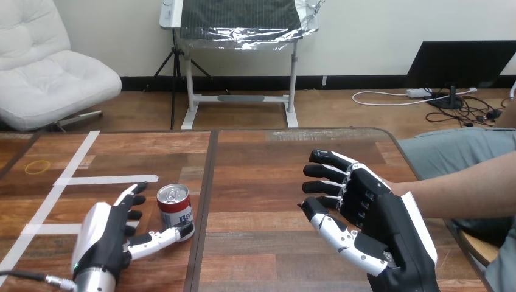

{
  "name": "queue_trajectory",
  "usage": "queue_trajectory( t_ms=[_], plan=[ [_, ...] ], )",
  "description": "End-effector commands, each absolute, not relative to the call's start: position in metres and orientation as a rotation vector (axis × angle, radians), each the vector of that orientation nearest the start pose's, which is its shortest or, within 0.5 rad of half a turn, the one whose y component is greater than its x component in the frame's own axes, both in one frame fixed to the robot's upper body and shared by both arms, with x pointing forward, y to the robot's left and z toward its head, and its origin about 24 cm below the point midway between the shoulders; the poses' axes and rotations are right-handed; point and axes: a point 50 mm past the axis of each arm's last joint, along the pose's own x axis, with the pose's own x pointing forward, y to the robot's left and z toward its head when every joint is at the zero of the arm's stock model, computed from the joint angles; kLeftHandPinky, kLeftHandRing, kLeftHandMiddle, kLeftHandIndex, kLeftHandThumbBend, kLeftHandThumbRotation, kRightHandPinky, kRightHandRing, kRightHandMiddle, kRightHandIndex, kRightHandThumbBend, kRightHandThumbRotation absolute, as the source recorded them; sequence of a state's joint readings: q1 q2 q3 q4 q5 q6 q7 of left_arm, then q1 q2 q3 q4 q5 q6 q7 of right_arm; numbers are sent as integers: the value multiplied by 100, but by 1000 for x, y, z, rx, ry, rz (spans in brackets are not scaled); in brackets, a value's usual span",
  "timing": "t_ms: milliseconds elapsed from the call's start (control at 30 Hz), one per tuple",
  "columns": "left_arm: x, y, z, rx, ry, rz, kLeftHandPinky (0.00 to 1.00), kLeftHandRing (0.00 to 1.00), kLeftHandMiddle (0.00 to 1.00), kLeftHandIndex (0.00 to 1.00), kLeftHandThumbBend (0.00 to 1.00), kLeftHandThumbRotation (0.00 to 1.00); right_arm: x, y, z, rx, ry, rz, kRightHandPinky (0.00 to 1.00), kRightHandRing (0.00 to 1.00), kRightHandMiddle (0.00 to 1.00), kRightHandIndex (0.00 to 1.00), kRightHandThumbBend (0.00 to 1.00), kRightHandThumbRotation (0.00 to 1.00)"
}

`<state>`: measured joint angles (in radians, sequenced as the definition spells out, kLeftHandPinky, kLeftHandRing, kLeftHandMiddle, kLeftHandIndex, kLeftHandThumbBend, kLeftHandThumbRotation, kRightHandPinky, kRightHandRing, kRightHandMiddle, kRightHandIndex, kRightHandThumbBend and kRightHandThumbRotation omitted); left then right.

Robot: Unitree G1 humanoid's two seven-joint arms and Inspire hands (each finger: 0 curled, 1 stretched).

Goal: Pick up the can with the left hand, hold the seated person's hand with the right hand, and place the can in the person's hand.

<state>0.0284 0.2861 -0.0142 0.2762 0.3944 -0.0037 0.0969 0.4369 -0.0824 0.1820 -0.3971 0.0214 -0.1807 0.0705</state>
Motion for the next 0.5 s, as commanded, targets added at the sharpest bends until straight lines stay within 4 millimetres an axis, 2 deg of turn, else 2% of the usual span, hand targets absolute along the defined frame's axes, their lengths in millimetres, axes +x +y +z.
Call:
queue_trajectory(
  t_ms=[0, 467],
  plan=[
    [260, 220, 17, 681, 157, 34, 78, 85, 88, 91, 94, 45, 176, -133, 79, 13, -248, 146, 62, 69, 74, 77, 47, 0],
    [266, 229, 26, 637, 154, 8, 82, 87, 89, 90, 94, 43, 176, -133, 78, 7, -248, 143, 62, 69, 74, 76, 48, 0]
  ],
)
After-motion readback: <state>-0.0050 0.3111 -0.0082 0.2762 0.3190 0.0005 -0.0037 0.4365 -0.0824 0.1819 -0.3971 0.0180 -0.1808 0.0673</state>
